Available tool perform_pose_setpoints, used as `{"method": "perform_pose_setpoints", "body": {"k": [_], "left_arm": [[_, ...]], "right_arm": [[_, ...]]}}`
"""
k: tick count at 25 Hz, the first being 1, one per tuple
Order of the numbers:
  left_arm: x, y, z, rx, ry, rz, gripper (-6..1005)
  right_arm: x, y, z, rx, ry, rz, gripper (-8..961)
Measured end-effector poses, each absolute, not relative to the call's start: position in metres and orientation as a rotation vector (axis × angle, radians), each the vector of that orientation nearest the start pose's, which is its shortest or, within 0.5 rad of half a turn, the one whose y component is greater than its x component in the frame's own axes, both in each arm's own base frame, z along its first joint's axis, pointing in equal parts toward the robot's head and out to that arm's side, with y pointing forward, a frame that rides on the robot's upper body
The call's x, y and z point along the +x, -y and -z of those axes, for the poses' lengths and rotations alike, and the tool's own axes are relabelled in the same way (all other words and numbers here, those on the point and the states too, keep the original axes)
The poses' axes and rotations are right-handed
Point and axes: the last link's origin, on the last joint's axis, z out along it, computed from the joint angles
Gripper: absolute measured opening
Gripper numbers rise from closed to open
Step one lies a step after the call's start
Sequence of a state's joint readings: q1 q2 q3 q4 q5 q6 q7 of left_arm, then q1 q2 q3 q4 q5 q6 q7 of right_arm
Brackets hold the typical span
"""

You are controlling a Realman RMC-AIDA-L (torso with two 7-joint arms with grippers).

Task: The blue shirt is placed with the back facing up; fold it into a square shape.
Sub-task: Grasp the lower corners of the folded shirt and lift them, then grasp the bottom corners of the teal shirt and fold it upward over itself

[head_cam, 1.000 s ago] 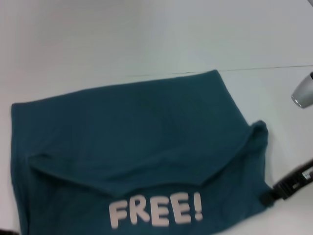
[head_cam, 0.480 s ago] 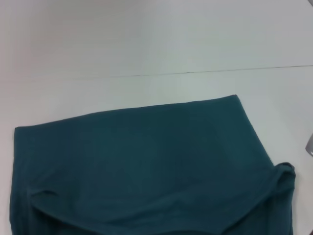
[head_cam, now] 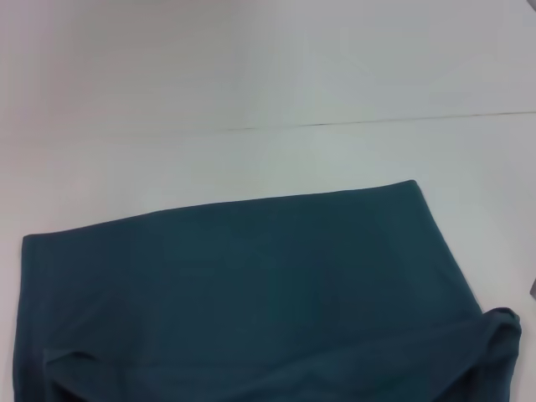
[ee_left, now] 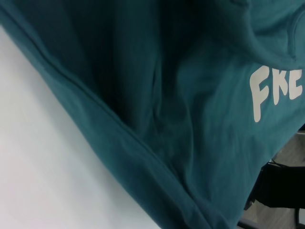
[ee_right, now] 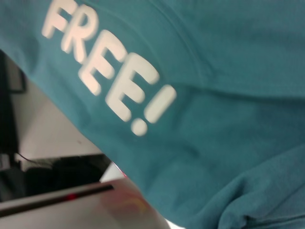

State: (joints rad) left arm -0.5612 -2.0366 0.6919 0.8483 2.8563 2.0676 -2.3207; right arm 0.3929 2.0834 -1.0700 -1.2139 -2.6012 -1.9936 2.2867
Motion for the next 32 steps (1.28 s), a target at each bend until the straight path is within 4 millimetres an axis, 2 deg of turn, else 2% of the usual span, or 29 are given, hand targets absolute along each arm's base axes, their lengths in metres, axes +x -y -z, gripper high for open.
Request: {"method": "perform_pose_setpoints", "body": {"k": [5,8,14,21,27,32], "left_arm": [[-0.308,-0.25,-0.046,-2.585,2.07,-0.526,56],[-0.306,-0.259,-0.056,-2.581,2.044,-0.431,56],[-0.3,-0.286,-0.091,-2.525,1.946,-0.168,56],[-0.287,-0.315,-0.127,-2.483,1.76,0.075,56],[-0.286,-0.345,-0.133,-2.379,1.618,0.157,57],[-0.285,-0.368,-0.13,-2.311,1.521,0.194,58]], "right_arm": [[0.282,-0.253,-0.038,-2.823,-1.501,0.492,91],[0.277,-0.265,-0.049,-2.845,-1.452,0.373,91],[0.259,-0.291,-0.076,-2.844,-1.354,0.092,91],[0.254,-0.322,-0.112,-2.71,-1.384,-0.196,90],[0.255,-0.351,-0.127,-2.488,-1.457,-0.368,90],[0.255,-0.372,-0.122,-2.372,-1.445,-0.398,91]]}}
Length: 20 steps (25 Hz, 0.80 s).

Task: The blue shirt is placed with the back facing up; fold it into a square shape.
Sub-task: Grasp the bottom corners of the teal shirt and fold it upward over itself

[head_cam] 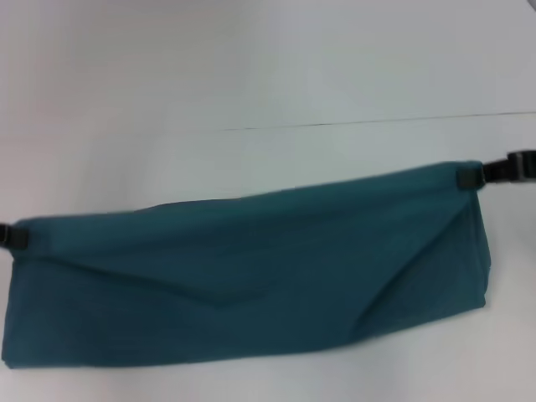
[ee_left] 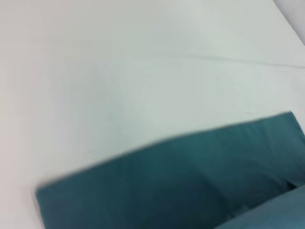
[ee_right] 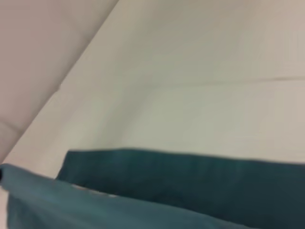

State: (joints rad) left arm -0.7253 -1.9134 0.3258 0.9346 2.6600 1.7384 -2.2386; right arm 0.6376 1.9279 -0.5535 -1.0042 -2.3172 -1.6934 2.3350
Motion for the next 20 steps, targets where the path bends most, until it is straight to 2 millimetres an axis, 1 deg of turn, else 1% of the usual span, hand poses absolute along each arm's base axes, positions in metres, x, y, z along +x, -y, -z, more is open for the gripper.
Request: {"method": "perform_pose_setpoints", "body": {"k": [2,3,4,6,9,13,16,20], "left_arm": [[-0.285,-0.375,-0.129,-2.286,1.489,0.185,57],[-0.285,-0.38,-0.126,-2.269,1.468,0.171,57],[-0.286,-0.384,-0.125,-2.254,1.452,0.162,57],[-0.287,-0.392,-0.119,-2.222,1.41,0.136,57],[-0.29,-0.403,-0.107,-2.179,1.357,0.074,56],[-0.295,-0.411,-0.092,-2.14,1.325,0.033,56],[-0.299,-0.415,-0.084,-2.119,1.309,0.018,57],[-0.303,-0.419,-0.077,-2.08,1.277,0.004,59]], "right_arm": [[0.257,-0.381,-0.119,-2.331,-1.446,-0.416,91],[0.259,-0.39,-0.113,-2.287,-1.45,-0.431,90],[0.259,-0.39,-0.113,-2.287,-1.45,-0.431,90],[0.261,-0.399,-0.106,-2.25,-1.451,-0.429,90],[0.264,-0.409,-0.092,-2.205,-1.452,-0.402,91],[0.265,-0.419,-0.073,-2.178,-1.439,-0.351,91],[0.264,-0.424,-0.059,-2.164,-1.422,-0.319,91],[0.268,-0.43,-0.046,-2.125,-1.411,-0.271,91]]}}
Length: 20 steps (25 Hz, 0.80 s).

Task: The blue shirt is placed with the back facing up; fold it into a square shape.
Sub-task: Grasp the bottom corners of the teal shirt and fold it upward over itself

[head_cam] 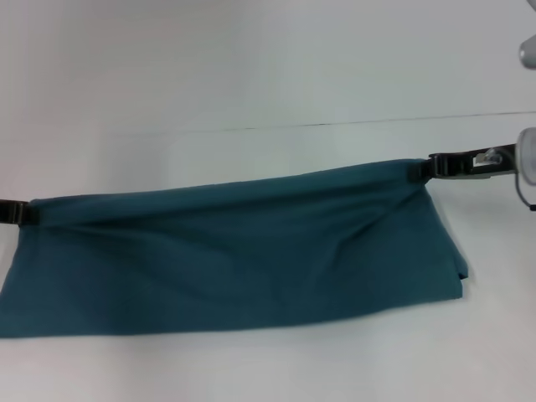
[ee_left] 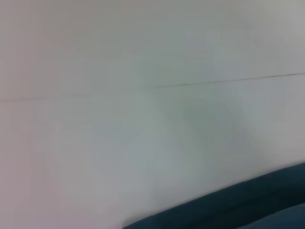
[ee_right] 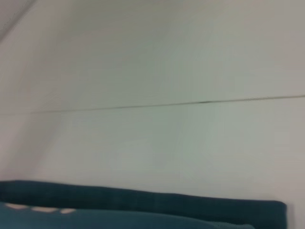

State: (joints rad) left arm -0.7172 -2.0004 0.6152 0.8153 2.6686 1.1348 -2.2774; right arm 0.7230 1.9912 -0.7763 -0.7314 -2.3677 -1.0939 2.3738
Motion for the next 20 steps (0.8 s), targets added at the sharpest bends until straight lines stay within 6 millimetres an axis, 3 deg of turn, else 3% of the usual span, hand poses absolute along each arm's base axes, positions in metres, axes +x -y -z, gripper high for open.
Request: {"method": "perform_pose_setpoints", "body": {"k": [2,8,20], "left_arm": [[-0.307,-0.42,-0.074,-2.06,1.269,0.002,60],[-0.311,-0.422,-0.067,-2.019,1.231,-0.001,63],[-0.298,-0.432,-0.046,-2.044,1.123,-0.042,70]], "right_arm": [[0.268,-0.432,-0.036,-2.119,-1.398,-0.237,90],[0.267,-0.434,-0.032,-2.106,-1.375,-0.238,90],[0.264,-0.436,-0.027,-2.086,-1.352,-0.258,91]]}}
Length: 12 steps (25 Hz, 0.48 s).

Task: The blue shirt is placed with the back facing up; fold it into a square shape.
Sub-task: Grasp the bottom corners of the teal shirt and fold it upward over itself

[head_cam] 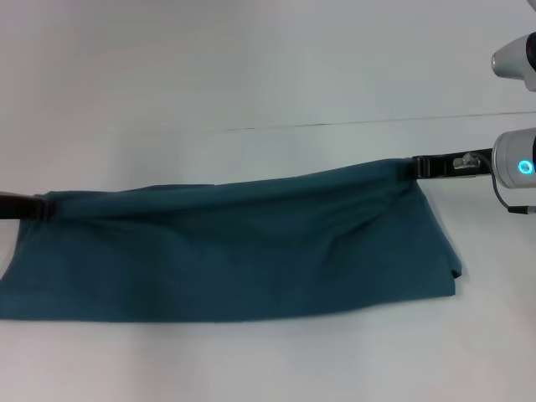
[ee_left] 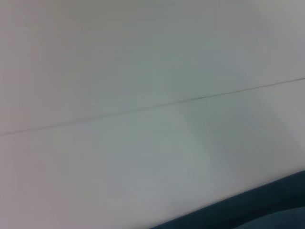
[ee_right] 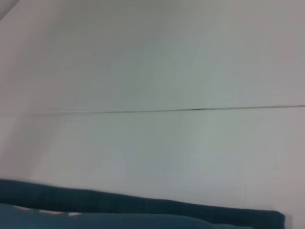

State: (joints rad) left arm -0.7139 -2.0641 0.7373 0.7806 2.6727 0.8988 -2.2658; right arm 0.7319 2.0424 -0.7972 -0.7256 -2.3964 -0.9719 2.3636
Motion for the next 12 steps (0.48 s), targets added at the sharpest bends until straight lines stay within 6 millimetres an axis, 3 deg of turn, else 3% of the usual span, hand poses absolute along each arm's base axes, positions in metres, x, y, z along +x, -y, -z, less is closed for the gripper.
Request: {"method": "perform_pose_setpoints", "body": {"k": [3,7,12], "left_arm": [[-0.2955,-0.4348,-0.0429,-2.049,1.117,-0.043,72],[-0.2958,-0.4382,-0.0426,-2.024,1.105,-0.033,74],[-0.297,-0.4376,-0.0396,-2.03,1.103,-0.045,248]], "right_arm": [[0.2652,-0.437,-0.0264,-2.062,-1.369,-0.272,90],[0.2636,-0.438,-0.0257,-2.045,-1.393,-0.285,184],[0.2621,-0.4384,-0.0252,-2.046,-1.394,-0.283,298]]}}
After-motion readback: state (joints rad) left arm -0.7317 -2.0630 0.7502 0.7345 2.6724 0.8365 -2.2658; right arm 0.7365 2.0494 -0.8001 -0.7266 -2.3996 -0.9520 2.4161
